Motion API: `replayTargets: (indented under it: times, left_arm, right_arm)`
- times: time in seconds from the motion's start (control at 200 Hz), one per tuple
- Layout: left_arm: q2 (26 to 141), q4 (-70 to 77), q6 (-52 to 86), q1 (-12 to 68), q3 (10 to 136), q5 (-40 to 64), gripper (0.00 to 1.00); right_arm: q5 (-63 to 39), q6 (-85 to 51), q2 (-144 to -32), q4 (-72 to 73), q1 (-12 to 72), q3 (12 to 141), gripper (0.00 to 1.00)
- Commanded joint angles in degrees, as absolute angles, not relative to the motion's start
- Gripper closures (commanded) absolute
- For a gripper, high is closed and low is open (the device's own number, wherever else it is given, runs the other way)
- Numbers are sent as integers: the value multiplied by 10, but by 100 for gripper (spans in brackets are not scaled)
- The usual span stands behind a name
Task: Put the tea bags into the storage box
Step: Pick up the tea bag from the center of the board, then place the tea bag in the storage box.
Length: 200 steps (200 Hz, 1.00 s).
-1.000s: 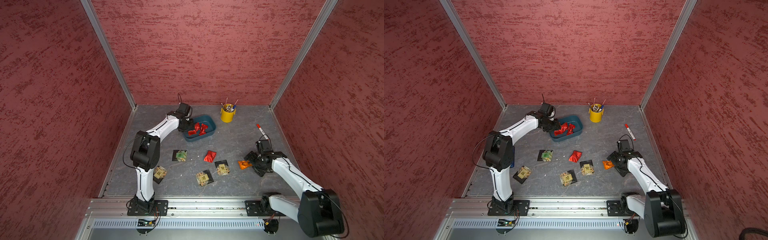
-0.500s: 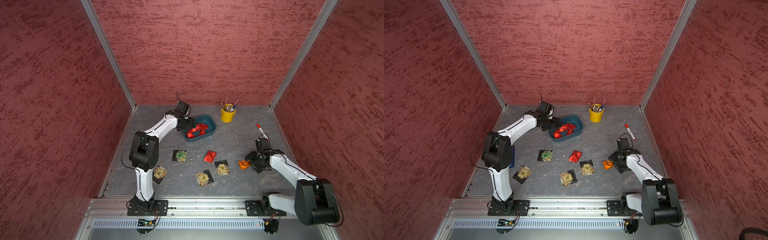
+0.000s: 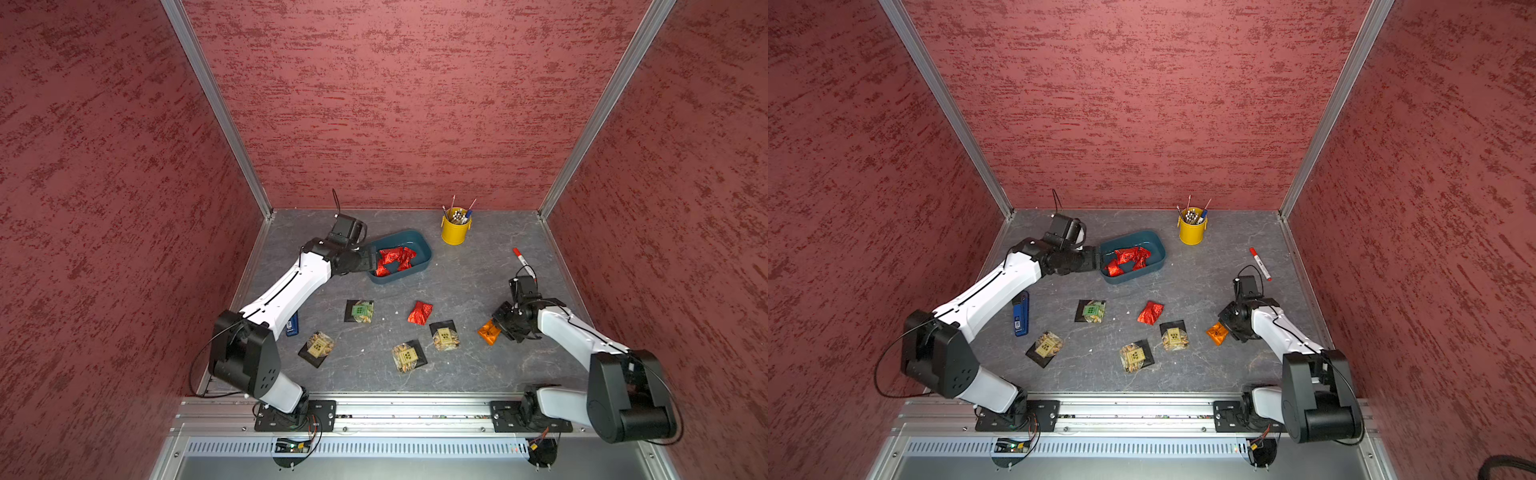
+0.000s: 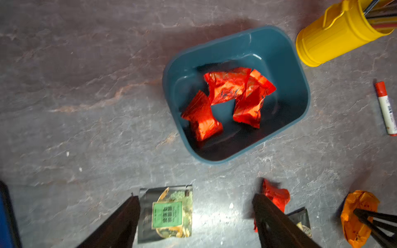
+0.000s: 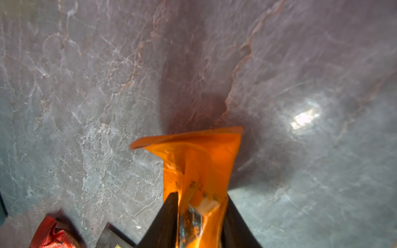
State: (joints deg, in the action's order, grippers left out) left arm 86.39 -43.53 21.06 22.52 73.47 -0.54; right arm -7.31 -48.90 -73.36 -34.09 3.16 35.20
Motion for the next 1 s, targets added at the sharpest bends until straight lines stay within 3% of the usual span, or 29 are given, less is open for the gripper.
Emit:
replayTargets:
  times: [0.0, 0.321, 0.506, 0.797, 0.997]
  left_arm:
    - [824, -466, 222, 225, 695, -23, 13]
    - [746, -493, 261, 226, 581, -3, 13]
    - [730, -504, 279, 228, 544, 5, 12]
    - [690, -541, 307, 227, 505, -15, 12]
    - [668, -575, 322, 224, 495, -21, 10]
  right_arm:
    - [-74, -473, -714, -338, 27, 362, 71]
    - [-78, -445, -645, -406, 35, 406, 75]
    - [-71, -444, -647, -446, 104, 495, 76]
    - [13, -440, -810, -468, 298, 715, 74]
    - [6, -402, -976, -470, 348, 882, 74]
